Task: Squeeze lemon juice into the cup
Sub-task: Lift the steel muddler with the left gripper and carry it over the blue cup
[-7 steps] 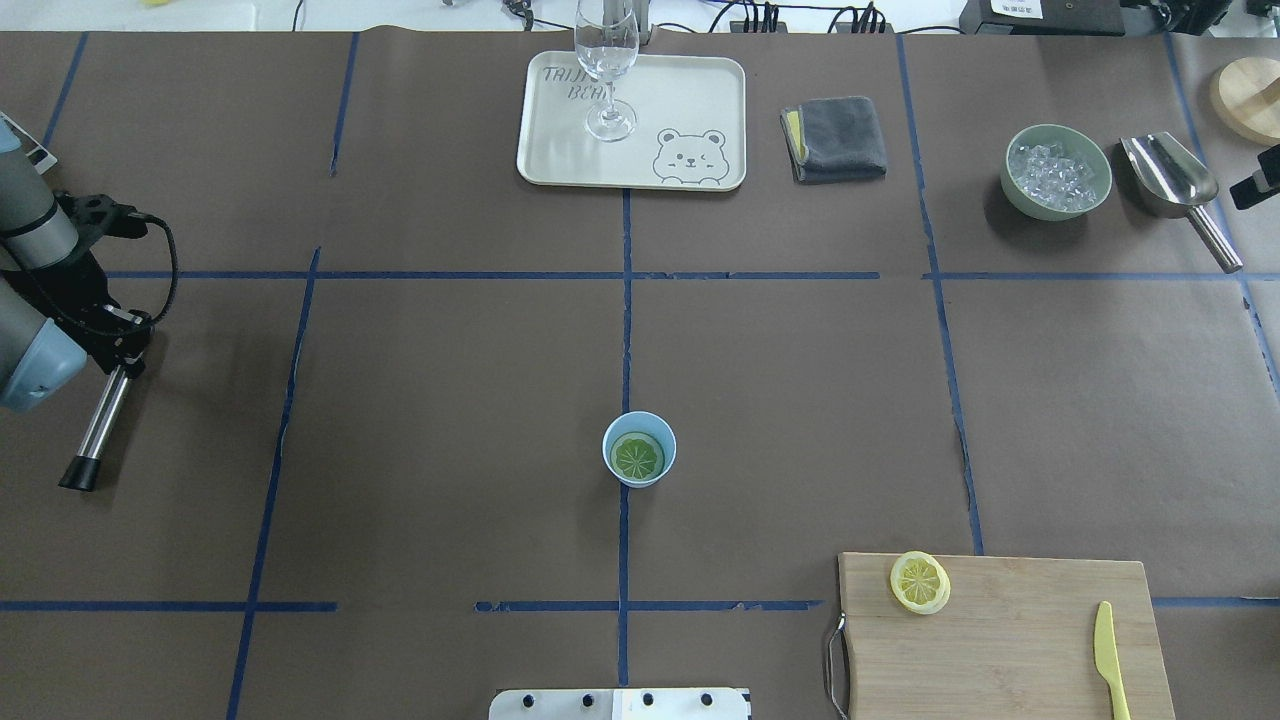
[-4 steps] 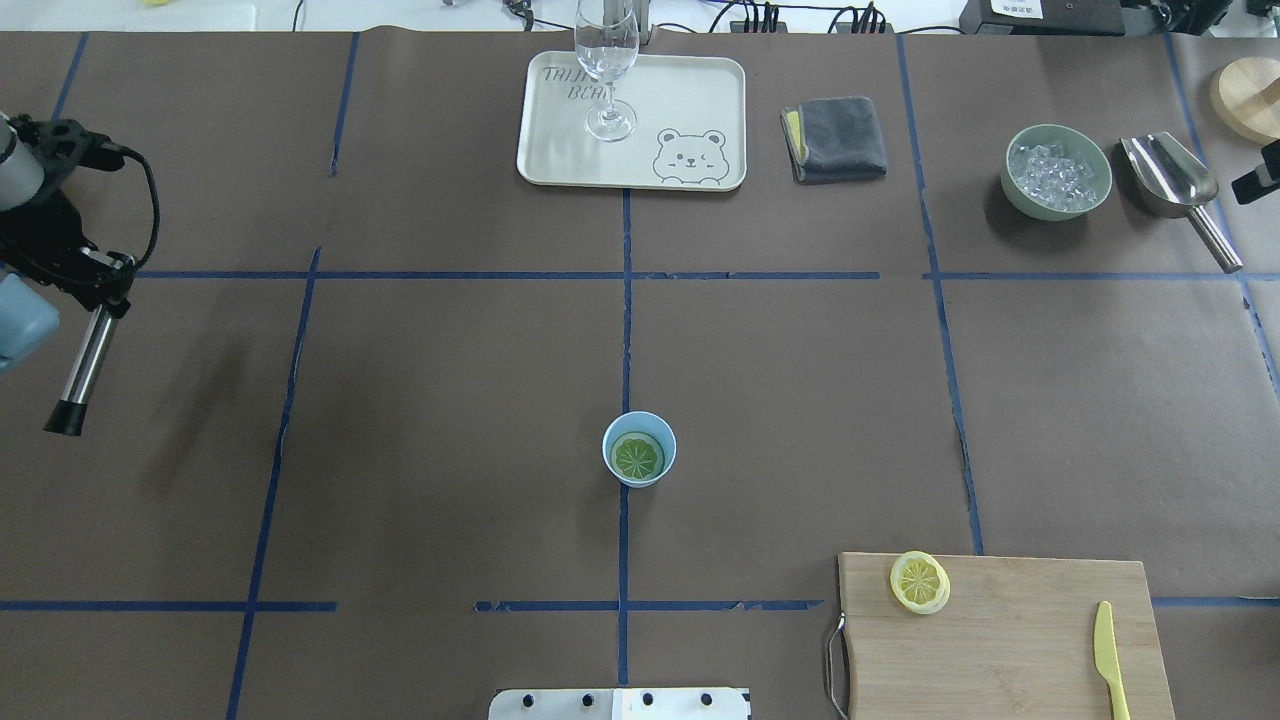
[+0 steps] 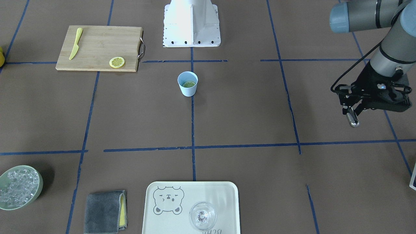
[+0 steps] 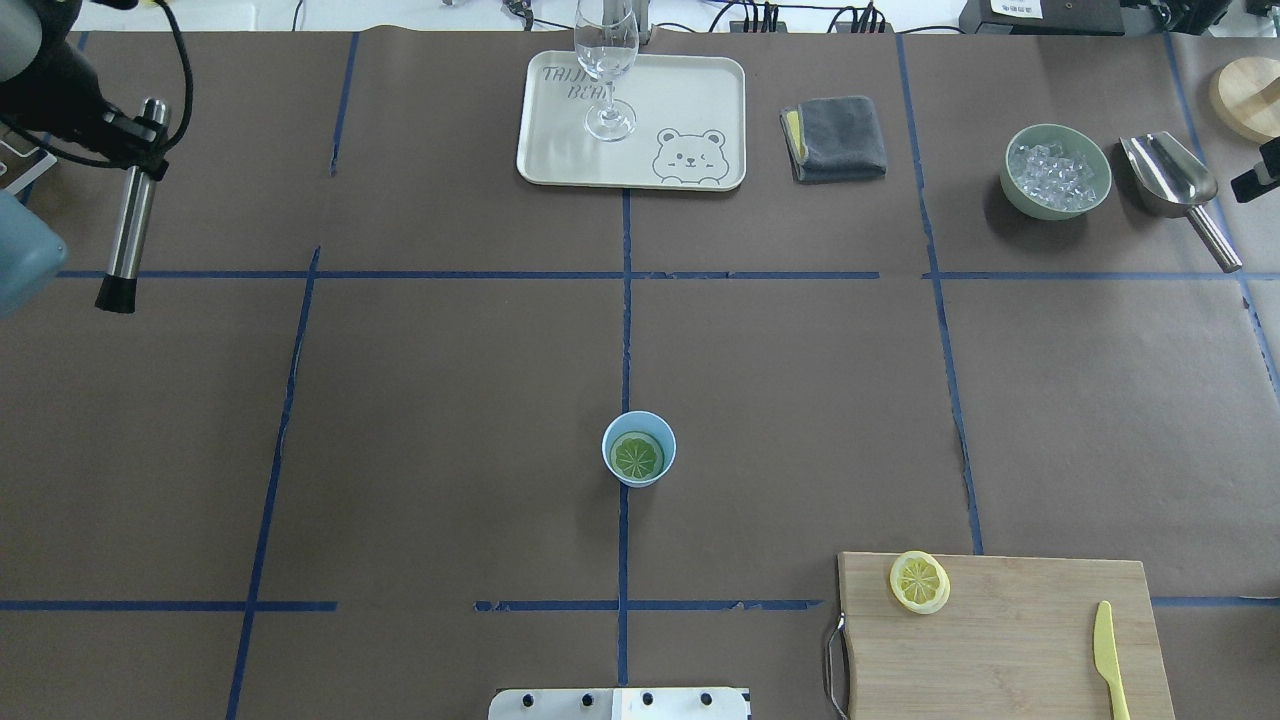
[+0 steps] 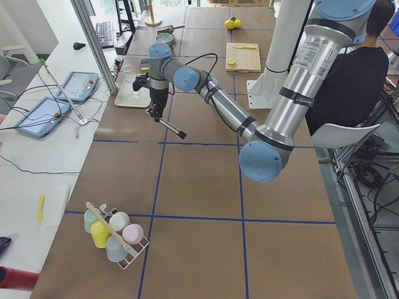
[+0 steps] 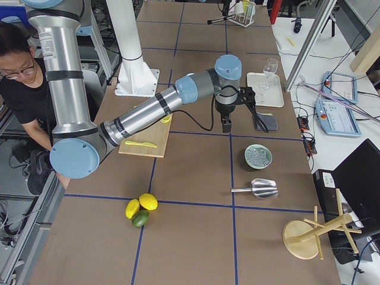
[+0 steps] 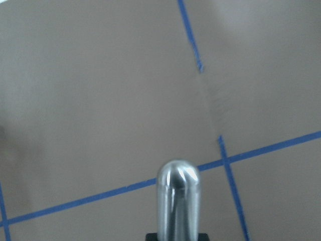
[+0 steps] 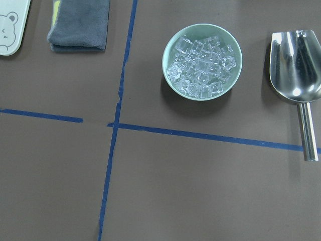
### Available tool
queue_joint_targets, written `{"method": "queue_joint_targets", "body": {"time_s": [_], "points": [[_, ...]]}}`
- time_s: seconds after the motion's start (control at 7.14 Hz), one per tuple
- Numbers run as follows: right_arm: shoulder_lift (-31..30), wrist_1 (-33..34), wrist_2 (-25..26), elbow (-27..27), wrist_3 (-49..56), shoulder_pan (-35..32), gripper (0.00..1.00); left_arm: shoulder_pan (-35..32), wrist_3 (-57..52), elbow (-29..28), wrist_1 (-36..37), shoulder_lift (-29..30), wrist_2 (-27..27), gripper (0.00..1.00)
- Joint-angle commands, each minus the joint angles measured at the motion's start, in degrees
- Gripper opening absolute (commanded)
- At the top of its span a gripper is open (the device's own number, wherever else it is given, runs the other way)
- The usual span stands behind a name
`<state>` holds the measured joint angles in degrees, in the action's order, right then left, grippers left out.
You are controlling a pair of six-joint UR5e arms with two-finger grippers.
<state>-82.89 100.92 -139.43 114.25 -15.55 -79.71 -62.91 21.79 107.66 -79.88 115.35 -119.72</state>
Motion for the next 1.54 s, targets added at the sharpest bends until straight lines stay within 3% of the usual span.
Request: {"method": "queue_joint_targets", "body": {"time_s": [0.0,0.42,0.7,0.84,1.12,1.4], "points": [[0.0,-0.1,0.3,-1.0,0.1,0.0,1.00,2.5,1.7,0.3,-4.1,4.2,-0.1,0.00],[-3.1,-0.4,0.8,-2.5,1.1,-3.8,1.00,5.7,23.7,0.5,-30.8,4.1,0.6,0.00],[-6.6,-0.5,0.9,-4.5,8.6,-7.1,1.00,6.7,24.5,-0.2,-48.0,2.6,1.9,0.00],[-8.7,-0.5,0.9,-6.0,13.1,-8.8,1.00,8.8,24.4,-0.3,-57.6,0.2,6.2,0.00],[-11.2,-0.5,2.5,-7.7,19.0,-10.6,1.00,14.8,24.4,0.3,-63.5,-0.3,13.3,0.00],[-12.5,-0.5,3.0,-8.2,20.1,-11.3,1.00,25.1,24.3,0.8,-65.8,-0.4,27.9,0.00]]}}
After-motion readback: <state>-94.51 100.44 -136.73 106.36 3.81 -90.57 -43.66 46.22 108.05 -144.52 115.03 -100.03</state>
